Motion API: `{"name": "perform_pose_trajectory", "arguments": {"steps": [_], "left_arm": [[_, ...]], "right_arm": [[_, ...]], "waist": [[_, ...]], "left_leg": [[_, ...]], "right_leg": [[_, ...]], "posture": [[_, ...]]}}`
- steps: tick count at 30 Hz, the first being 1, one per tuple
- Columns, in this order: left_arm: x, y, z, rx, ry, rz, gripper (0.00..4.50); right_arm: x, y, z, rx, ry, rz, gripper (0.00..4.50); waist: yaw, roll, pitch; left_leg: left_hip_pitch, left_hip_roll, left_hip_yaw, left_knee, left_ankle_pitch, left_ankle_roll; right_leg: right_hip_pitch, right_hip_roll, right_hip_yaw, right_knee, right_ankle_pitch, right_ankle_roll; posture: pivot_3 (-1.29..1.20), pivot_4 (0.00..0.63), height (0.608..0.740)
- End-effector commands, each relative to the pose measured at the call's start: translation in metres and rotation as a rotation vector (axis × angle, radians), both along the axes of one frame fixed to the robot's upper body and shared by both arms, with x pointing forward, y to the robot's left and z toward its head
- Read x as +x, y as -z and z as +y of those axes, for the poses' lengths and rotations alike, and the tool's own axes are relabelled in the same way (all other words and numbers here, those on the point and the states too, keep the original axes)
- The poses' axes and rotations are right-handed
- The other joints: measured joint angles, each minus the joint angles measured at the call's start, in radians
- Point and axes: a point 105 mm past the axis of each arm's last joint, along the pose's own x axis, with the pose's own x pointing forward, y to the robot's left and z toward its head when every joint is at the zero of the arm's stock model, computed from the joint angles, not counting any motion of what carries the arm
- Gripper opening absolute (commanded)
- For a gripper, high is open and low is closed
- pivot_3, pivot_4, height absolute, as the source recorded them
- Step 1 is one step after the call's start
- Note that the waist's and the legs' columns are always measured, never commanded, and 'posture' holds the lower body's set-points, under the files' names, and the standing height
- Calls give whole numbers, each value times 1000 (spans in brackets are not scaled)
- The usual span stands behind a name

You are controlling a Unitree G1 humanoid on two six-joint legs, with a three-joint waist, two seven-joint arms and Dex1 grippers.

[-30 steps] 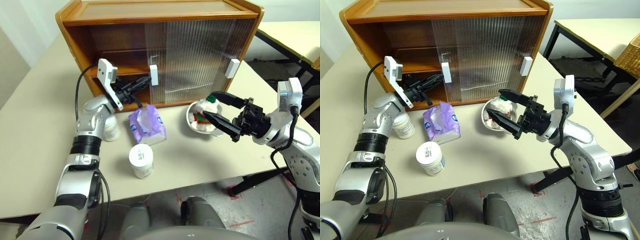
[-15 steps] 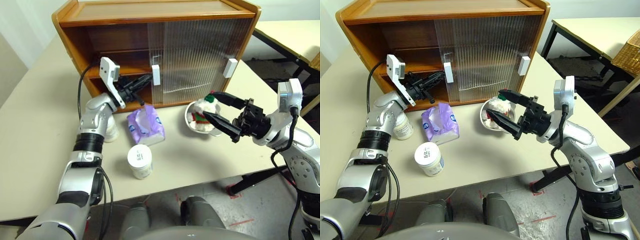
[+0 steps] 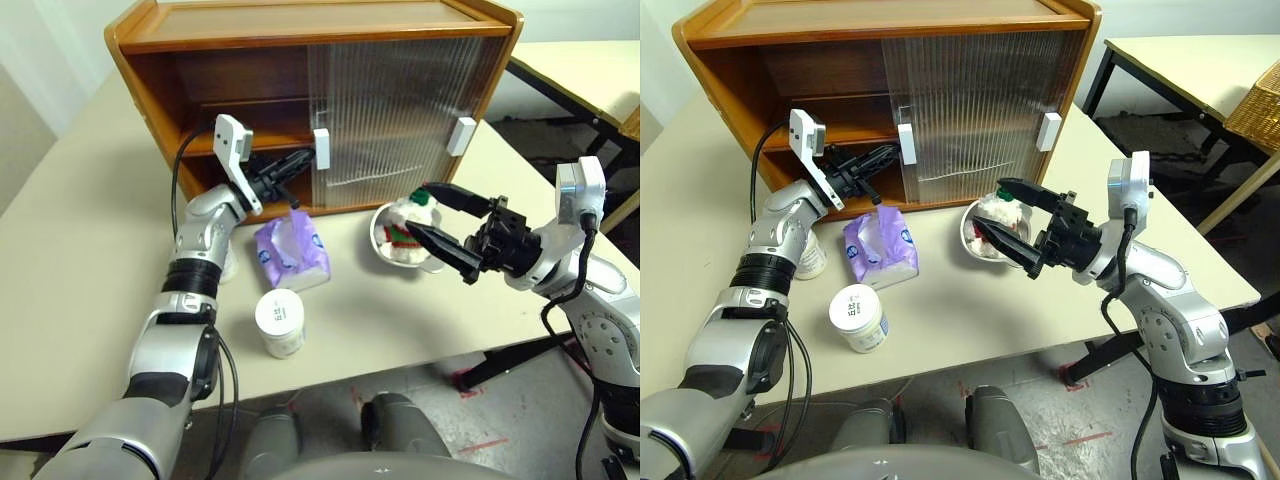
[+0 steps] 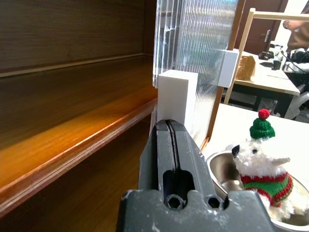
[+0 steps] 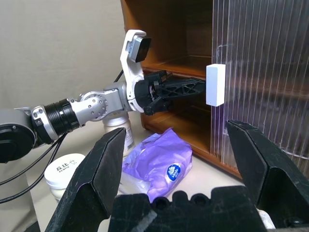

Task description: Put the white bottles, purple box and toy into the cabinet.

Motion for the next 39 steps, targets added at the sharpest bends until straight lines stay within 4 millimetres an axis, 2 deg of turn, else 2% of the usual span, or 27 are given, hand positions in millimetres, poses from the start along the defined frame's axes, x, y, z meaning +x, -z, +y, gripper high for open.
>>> {"name": "perform_pose_trajectory", "arguments": {"steps": [1, 13, 23, 33, 36, 39], "left_arm": [[2, -1, -8, 16, 19, -6, 39], [3, -1, -13, -3, 25, -8, 39], [-9, -17, 11, -31, -18, -58, 39], [-28, -49, 34, -36, -52, -128, 39], [-40, -63, 49, -48, -57, -139, 658], [-57, -66, 62, -11, -33, -133, 1744]], "right_arm": [[-1, -5, 0, -3, 4, -29, 4500], [0, -5, 0, -3, 2, -30, 4500], [4, -3, 4, -5, -26, -25, 4500], [9, -1, 8, -9, -67, -15, 4500], [10, 0, 10, -8, -85, -7, 4500], [11, 1, 12, -8, -102, 0, 4500]], "waist": [[0, 0, 0], [4, 0, 0], [0, 0, 0], [11, 0, 0], [12, 0, 0], [12, 0, 0]], "left_leg": [[0, 0, 0, 0, 0, 0], [0, 0, 0, 0, 0, 0], [0, 1, 0, 0, 0, 0], [0, 1, 0, 0, 1, 2], [0, 1, 0, 0, 1, 2], [1, 2, 0, -1, 1, 2]], "right_leg": [[0, 0, 0, 0, 0, 0], [0, 0, 0, 0, 0, 0], [0, 1, 1, 0, 0, 0], [0, 0, 1, 0, 1, 1], [0, 0, 1, 0, 1, 1], [0, 0, 1, 0, 1, 1]], "posture": [[-127, 0, 740], [-120, 0, 740], [-77, 0, 740], [-21, 0, 740], [4, 0, 740], [33, 0, 740]]}}
